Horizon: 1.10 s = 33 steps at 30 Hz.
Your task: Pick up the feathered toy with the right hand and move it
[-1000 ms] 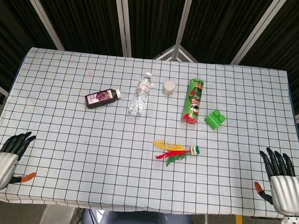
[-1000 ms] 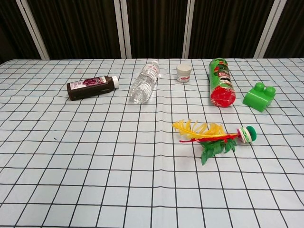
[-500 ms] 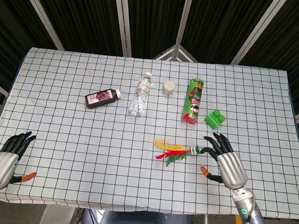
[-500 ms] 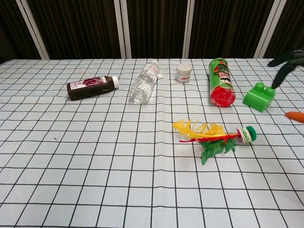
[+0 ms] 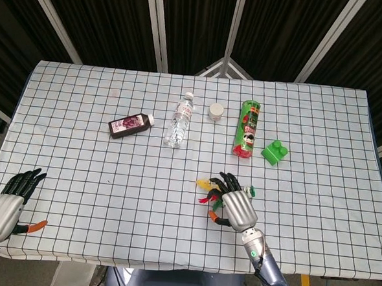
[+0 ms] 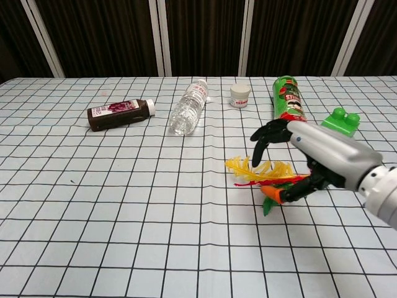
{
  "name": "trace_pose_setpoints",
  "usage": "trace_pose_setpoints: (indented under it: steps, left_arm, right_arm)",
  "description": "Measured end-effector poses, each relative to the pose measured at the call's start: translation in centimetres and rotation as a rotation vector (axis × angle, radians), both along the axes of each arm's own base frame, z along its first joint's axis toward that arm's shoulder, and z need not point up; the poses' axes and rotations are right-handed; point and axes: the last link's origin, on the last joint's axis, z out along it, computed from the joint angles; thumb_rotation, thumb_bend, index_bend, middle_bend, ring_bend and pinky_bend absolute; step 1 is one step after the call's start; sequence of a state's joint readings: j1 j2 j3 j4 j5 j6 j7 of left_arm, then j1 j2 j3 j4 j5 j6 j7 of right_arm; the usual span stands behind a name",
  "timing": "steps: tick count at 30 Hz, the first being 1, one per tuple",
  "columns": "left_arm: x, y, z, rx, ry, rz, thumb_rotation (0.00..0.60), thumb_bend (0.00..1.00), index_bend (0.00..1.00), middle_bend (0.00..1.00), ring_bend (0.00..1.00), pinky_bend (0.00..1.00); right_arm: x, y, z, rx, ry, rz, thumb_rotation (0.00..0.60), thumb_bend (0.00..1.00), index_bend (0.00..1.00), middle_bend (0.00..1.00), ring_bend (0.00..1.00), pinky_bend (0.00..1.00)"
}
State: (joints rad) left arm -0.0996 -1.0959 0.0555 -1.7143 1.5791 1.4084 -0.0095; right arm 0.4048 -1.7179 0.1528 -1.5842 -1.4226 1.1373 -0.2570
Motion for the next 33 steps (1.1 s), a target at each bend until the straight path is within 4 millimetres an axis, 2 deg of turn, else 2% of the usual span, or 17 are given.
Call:
trace_pose_setpoints:
  steps: [9, 15, 25, 33]
  left_arm:
    - [0.0, 0.1, 0.1, -0.009, -0.014, 0.002, 0.600, 0.00, 0.00, 0.00, 0.00, 0.00]
    - [0.1, 0.1, 0.1, -0.012, -0.016, 0.002, 0.600, 0.00, 0.00, 0.00, 0.00, 0.00]
    - [0.1, 0.0, 0.0, -0.012, -0.013, 0.004, 0.600, 0.00, 0.00, 0.00, 0.00, 0.00]
    - [0.1, 0.1, 0.0, -0.012, -0.014, 0.004, 0.600, 0.00, 0.00, 0.00, 0.00, 0.00]
  right_arm:
    - [-0.1, -0.9, -2.6, -0.006, 0.026, -0.029, 0.600, 0.43, 0.46, 0.21, 0.00, 0.00]
    - [-0.4, -0.7, -3.0, -0.005, 0.024, -0.034, 0.600, 0.46, 0.48, 0.21, 0.00, 0.00]
    - [-0.3, -0.8, -3.5, -0.001, 0.004, -0.052, 0.600, 0.48, 0.60, 0.26, 0.00, 0.00]
    - [-0.4, -0.7, -3.5, -0.002, -0.003, -0.056, 0.600, 0.51, 0.63, 0.26, 0.00, 0.00]
